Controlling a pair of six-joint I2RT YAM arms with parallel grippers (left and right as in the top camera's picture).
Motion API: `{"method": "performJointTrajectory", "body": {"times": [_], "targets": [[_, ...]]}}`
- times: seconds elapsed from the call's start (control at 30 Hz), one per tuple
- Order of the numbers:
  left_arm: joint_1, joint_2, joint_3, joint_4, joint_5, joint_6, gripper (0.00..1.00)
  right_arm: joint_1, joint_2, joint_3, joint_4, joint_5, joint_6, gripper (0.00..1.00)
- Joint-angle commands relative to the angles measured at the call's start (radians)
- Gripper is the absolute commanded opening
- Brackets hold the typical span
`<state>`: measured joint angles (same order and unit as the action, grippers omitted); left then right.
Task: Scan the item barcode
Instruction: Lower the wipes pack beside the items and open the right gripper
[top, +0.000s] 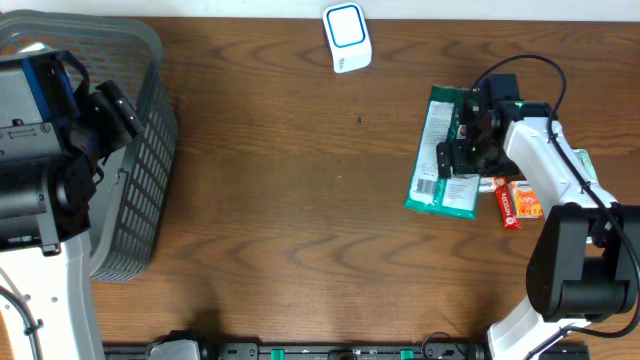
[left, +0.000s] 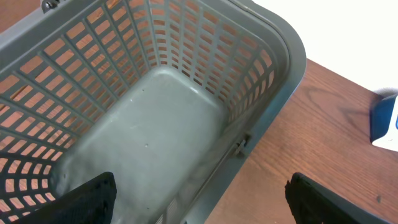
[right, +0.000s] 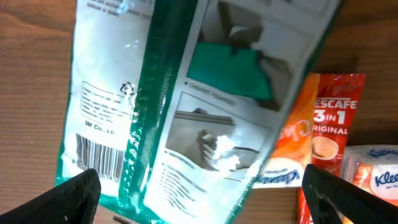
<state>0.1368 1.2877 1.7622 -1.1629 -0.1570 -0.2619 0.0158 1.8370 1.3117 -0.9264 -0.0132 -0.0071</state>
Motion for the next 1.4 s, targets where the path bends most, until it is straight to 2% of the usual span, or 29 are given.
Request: {"method": "performJointTrajectory", "body": {"times": [0.0, 0.23, 1.37], "targets": [[0.004, -0.001, 0.007, 0.000, -0.009, -0.002, 0.88, -0.008, -0.002, -0.006, 0.003, 0.029, -0.009, 0.99], [0.004, -0.001, 0.007, 0.000, -0.009, -0.002, 0.88, -0.008, -0.002, -0.006, 0.007, 0.145, -0.009, 0.99], [0.004, -0.001, 0.007, 0.000, -0.009, -0.002, 0.88, -0.008, -0.002, -0.006, 0.007, 0.143, -0.009, 0.99]]}}
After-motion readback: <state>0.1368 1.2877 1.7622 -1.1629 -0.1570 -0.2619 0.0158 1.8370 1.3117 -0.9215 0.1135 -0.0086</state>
